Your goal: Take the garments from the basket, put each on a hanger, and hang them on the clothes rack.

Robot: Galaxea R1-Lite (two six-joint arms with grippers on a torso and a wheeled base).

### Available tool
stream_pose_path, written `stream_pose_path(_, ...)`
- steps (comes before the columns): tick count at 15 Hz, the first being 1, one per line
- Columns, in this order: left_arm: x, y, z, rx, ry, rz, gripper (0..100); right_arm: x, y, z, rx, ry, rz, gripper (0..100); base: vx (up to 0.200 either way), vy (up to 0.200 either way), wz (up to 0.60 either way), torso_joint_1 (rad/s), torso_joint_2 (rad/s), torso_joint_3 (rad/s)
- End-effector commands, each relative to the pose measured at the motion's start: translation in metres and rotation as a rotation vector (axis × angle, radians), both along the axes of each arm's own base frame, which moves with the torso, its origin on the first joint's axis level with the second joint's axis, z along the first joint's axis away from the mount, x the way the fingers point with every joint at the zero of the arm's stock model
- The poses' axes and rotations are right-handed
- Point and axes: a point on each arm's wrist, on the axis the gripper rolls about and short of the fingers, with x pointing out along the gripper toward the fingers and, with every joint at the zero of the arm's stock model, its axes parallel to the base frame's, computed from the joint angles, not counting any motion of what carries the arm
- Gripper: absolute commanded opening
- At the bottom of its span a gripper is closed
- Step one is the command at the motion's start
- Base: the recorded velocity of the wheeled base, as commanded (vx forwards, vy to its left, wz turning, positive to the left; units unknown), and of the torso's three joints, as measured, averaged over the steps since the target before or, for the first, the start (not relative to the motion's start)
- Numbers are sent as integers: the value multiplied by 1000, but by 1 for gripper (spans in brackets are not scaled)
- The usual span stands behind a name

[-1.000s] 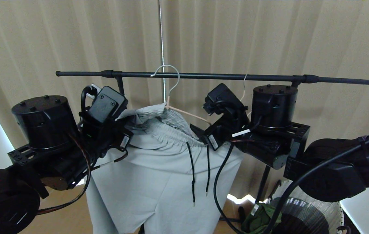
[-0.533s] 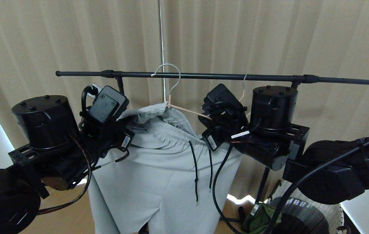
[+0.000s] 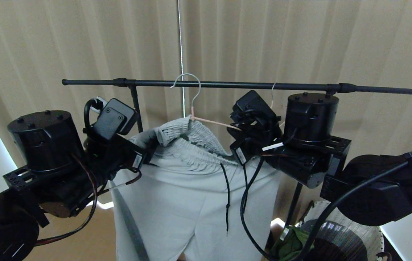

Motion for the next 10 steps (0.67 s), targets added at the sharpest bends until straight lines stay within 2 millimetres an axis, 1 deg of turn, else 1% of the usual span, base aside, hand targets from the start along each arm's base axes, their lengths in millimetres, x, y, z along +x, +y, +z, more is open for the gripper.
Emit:
stream_pose_path(1,-10,6,1,-4,-1,-21,100,0,-8,8,16,-19,-15,0,0,0,0,0,0,0)
stream_pose_path(4,-34,21,1,-4,1,-50,100,0,-27,16,25,-31,-56,0,0,0,0,0,0,0)
stream_pose_path(6,-44,26,2,-8,-7,-53,100,-3,-36,20,31,-38,-73,0,0,0,0,0,0,0)
stream_pose_path(8,-60,33,5,-17,-26,-62,100,-13,-48,30,45,-58,-84,0,0,0,0,0,0,0)
stream_pose_path(9,-63,35,5,-17,-26,-62,100,-14,-51,31,45,-60,-92,0,0,0,0,0,0,0)
stream_pose_path(10,-71,38,6,-14,-15,-67,100,-17,-56,32,45,-60,-99,0,0,0,0,0,0,0)
